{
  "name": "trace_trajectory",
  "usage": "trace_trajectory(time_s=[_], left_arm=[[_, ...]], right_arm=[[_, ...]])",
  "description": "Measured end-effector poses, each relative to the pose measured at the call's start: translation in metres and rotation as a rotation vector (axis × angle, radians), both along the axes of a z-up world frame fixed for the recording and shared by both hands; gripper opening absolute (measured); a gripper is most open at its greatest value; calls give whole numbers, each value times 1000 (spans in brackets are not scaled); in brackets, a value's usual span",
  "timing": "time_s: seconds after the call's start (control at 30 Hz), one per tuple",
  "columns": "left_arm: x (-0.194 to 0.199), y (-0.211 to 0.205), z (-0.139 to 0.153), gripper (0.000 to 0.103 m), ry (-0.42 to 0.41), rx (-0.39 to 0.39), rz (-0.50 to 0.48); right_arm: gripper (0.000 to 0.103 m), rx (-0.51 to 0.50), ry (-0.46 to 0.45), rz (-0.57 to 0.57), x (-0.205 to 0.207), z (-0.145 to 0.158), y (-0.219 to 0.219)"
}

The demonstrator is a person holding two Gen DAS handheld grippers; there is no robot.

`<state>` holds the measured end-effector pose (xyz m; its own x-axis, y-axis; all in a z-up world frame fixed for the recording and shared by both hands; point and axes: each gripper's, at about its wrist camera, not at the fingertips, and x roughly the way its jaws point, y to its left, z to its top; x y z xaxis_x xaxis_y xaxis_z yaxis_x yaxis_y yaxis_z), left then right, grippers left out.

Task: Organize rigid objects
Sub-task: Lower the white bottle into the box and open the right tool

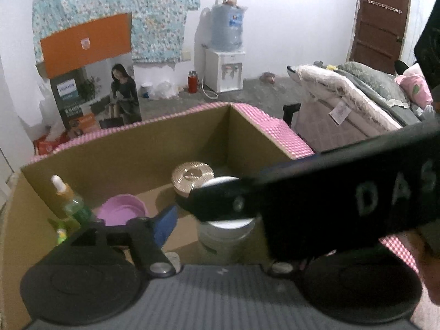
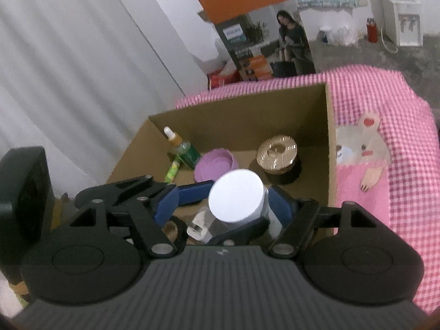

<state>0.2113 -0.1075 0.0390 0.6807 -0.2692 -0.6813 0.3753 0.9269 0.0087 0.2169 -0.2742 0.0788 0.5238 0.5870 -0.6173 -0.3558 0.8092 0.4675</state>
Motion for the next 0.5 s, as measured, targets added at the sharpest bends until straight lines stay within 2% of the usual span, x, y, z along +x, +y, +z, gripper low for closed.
trace_trajectory(time_s=[0.13, 0.3, 0.4, 0.5], left_arm=[[-19, 8, 19, 86, -41, 1, 19], [-53, 28, 47, 102, -109, 3, 83], [-74, 47, 63, 103, -145, -5, 150], [-85, 63, 74, 103, -136, 0, 237]], right_arm=[[81, 17, -80, -16, -17, 23, -2], [91, 45, -207, -50, -55, 60, -4], [102, 56, -286, -82, -82, 78, -7], [102, 34, -353, -124, -107, 87, -7]])
